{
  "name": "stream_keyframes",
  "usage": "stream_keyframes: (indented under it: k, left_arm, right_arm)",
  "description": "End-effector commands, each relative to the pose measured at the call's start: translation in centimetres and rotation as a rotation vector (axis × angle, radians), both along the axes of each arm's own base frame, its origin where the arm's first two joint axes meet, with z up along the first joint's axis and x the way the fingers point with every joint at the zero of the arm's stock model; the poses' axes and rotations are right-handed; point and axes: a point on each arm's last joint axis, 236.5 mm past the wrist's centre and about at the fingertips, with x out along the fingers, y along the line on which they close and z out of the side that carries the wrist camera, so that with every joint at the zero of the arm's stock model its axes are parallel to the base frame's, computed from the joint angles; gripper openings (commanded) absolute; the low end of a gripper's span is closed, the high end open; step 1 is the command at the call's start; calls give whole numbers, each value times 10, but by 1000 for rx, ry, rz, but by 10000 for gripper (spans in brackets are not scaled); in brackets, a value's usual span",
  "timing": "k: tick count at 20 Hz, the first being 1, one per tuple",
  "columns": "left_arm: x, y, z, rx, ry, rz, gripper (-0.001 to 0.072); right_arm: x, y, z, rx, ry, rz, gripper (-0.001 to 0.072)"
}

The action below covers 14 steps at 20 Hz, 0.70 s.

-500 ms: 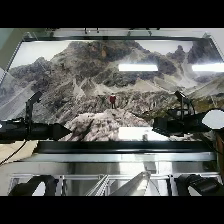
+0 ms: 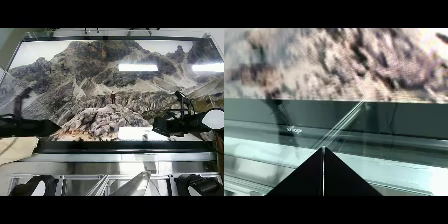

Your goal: Fold the shirts.

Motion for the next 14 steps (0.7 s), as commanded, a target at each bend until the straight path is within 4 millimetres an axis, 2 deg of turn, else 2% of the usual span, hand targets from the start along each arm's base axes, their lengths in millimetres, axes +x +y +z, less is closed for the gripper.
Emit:
stream_keyframes:
  k: [1,3,4,7,10,12,14]
  left_arm:
    - [-2,136,26,373,19,361,105]
    - [-3,181,31,378,14,602,646]
    - [-4,193,25,357,43,679,708]
    - [-22,220,-16,395,249,698,712]
    - [-48,262,-48,536,430,680,712]
    - [-41,272,-71,509,455,689,711]
    - [-35,272,-94,474,490,675,711]
  right_arm:
    - [0,0,0,0,1,1,16]
    - [0,0,0,0,1,1,16]
    - [0,0,0,0,1,1,17]
    - [0,0,0,0,1,1,16]
    - [0,0,0,0,0,1,16]
    - [0,0,0,0,0,1,16]
    - [0,0,0,0,1,1,16]
